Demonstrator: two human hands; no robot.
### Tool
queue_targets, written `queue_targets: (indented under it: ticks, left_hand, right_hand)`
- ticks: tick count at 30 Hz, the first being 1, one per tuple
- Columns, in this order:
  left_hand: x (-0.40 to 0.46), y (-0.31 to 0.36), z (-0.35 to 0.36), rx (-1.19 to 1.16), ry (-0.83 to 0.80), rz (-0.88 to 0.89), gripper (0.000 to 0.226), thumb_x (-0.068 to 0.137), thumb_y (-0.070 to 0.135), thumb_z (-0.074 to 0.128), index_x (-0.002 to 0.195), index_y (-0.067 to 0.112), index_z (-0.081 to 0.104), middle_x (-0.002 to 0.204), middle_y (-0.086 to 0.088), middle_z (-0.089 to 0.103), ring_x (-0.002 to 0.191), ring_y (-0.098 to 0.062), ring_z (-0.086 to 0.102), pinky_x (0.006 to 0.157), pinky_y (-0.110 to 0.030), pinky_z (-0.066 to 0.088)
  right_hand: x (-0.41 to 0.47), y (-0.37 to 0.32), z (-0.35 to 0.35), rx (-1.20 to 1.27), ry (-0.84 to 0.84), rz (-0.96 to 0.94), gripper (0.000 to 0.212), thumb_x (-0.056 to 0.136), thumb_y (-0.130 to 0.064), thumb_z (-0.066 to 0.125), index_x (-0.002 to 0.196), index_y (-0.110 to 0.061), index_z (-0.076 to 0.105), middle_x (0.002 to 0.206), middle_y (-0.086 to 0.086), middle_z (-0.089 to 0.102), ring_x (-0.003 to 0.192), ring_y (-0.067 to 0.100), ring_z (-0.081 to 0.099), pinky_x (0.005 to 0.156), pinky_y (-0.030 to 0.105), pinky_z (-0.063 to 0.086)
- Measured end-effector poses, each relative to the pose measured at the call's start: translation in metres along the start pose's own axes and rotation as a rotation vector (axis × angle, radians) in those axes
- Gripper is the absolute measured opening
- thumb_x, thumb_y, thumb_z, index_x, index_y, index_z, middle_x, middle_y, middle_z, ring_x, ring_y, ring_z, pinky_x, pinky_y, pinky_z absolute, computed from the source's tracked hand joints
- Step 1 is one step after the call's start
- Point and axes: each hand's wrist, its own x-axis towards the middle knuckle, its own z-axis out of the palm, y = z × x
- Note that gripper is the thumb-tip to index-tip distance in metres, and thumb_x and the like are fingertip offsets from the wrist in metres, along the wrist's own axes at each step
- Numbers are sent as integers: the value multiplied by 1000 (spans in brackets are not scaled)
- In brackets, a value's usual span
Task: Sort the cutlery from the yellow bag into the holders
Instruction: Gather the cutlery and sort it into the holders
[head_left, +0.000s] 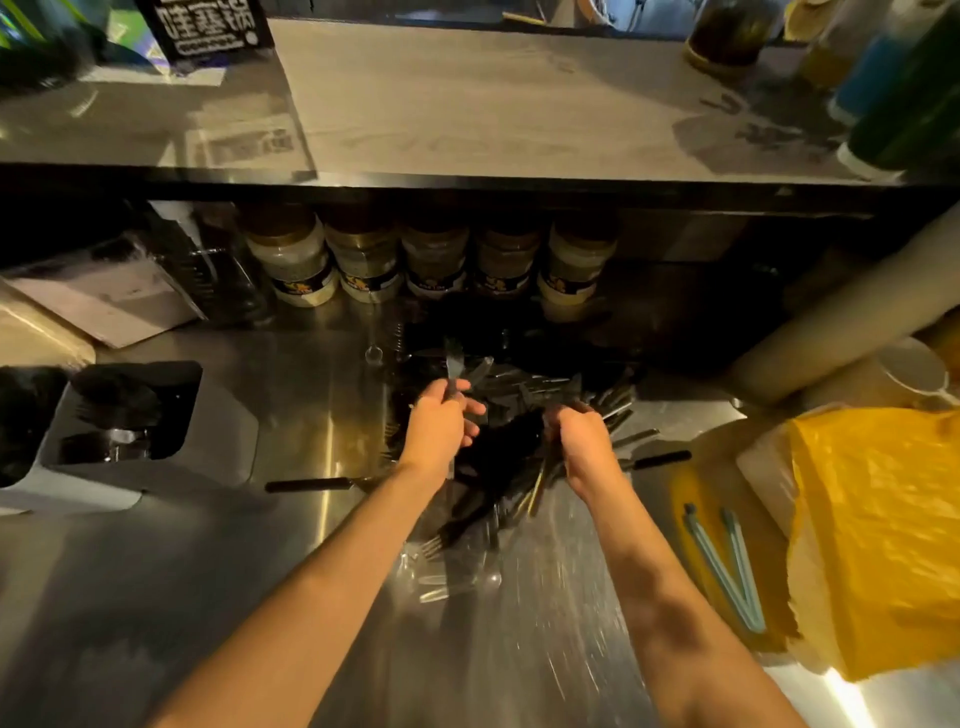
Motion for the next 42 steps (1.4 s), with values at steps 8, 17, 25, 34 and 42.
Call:
queue_targets:
  ticks: [8, 17, 25, 34, 42]
  left_hand:
    - [22, -6, 10, -190, 102, -277, 20, 107, 18, 41, 97, 7, 53, 72, -11, 62, 57, -23, 59, 55, -36, 53]
    - [-2, -33, 23, -237, 244, -353, 28, 105, 23, 42, 82, 13, 55, 79, -2, 60, 70, -15, 54, 67, -33, 39]
    - [-28, -35, 36, -301, 232, -255, 11, 104, 16, 41, 104, 14, 52, 100, 0, 58, 101, -16, 56, 103, -41, 44]
    - [-40, -58, 24, -3, 159, -56, 7, 98, 25, 50, 94, 21, 54, 103, -2, 61, 101, -23, 59, 98, -46, 48]
    - [-9, -8, 51, 853, -184, 233, 67, 103, 51, 39, 150, 5, 30, 155, -14, 35, 146, -27, 27, 115, -38, 24]
  right_hand:
    - [61, -30, 6, -976, -45, -438, 88, 84, -59, 69, 156, -26, 31, 160, 8, 32, 149, 29, 26, 120, 40, 25]
    - [62, 1, -2, -1458, 46, -544, 104, 79, -87, 42, 160, -27, 13, 163, 7, 22, 147, 32, 22, 116, 50, 25]
    - [27, 32, -10, -1523, 224, -504, 82, 98, -68, 31, 160, -17, 16, 149, 17, 41, 135, 36, 40, 108, 44, 32]
    - [9, 27, -47, -953, 385, -353, 79, 93, -65, 49, 155, -19, 30, 161, 13, 27, 149, 32, 21, 120, 47, 19]
    - [-51, 99, -75, -436, 771, -42, 71, 95, -33, 64, 150, 0, 36, 152, 26, 39, 141, 42, 34, 115, 50, 24]
